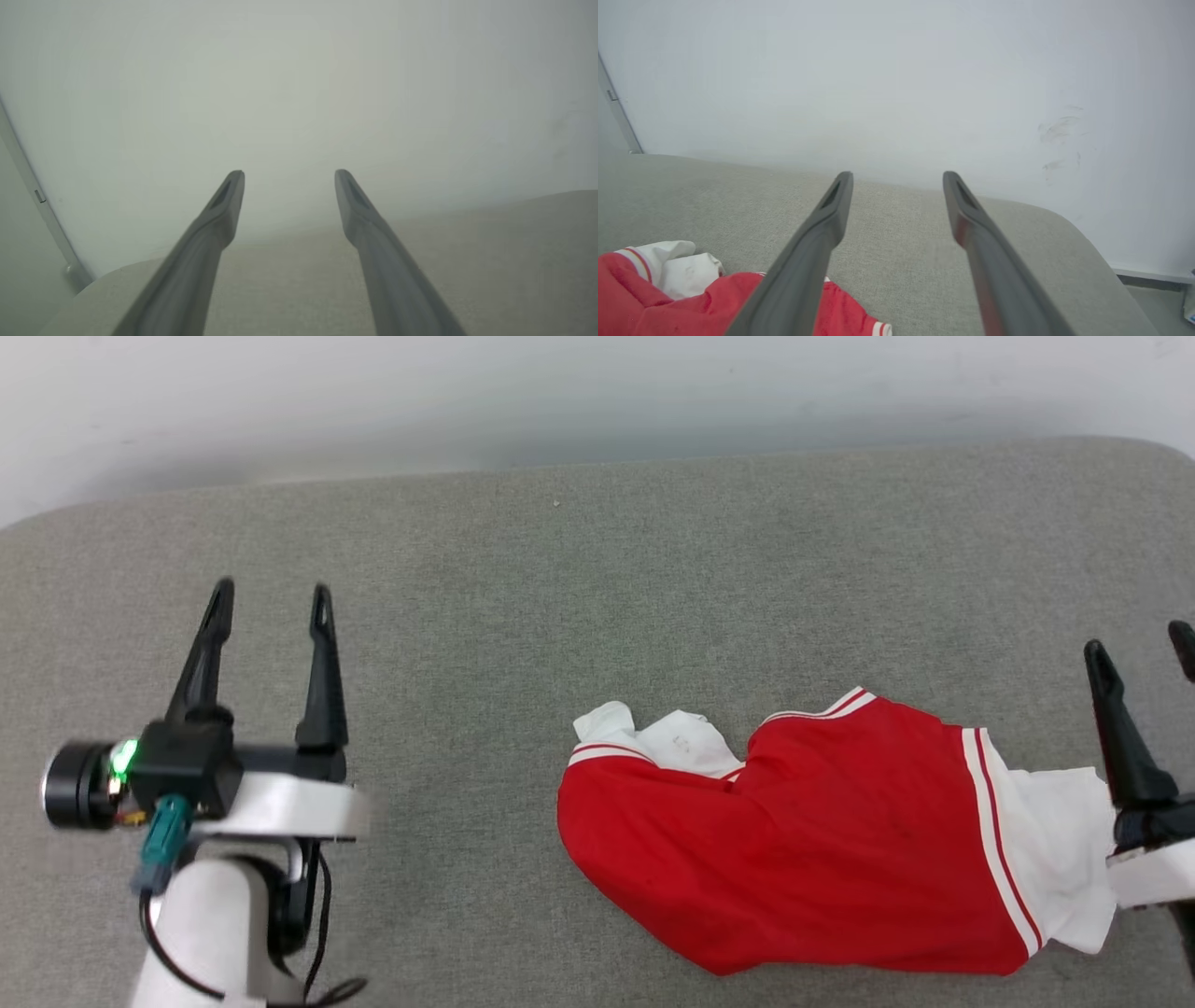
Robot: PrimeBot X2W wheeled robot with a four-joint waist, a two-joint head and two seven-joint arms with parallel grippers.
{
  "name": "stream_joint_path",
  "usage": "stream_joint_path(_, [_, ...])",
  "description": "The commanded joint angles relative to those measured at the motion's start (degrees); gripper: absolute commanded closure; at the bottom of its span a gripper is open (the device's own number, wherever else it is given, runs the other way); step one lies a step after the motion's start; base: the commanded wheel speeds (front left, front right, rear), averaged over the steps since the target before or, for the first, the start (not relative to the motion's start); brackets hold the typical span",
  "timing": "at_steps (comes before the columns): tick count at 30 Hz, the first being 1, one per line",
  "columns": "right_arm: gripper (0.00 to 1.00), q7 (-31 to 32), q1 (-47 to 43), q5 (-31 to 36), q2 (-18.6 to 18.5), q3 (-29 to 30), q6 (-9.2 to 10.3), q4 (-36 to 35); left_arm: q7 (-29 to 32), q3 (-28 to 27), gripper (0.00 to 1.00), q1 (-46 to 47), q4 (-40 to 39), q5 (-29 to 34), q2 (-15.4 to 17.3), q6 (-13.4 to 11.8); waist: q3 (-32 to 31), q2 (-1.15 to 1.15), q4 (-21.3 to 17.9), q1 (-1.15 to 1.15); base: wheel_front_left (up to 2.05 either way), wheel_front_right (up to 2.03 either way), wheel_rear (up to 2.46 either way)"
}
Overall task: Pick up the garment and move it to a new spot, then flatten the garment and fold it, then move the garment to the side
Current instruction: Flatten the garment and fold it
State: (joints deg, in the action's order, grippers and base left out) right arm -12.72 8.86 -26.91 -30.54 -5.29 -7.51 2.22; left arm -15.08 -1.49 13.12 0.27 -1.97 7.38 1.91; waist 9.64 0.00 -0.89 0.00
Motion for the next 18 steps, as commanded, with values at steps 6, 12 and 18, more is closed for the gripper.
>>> stream_joint_path(6, [0.0, -1.2, -6.7, 9.3, 12.4, 7.2, 0.04, -7.0, 1.1, 4.2, 0.0, 11.4, 7.3, 1.2, 3.9, 3.7, 1.0, 0.0, -0.7, 0.0, 0.0, 0.0, 0.0])
stream_joint_path(12, [0.0, -1.3, -9.2, 12.4, 16.2, 6.7, 0.04, -8.6, 10.3, 12.4, 0.0, 23.3, 11.7, -2.2, 8.2, 5.4, 2.0, 0.0, -2.3, 0.0, 0.0, 0.0, 0.0])
stream_joint_path(18, [0.0, -1.8, -9.5, 14.1, 17.9, 5.7, 0.04, -9.4, 24.6, 29.1, 0.0, 34.6, 12.2, -15.6, 14.8, 5.5, 3.5, 0.0, -4.1, 0.0, 0.0, 0.0, 0.0])
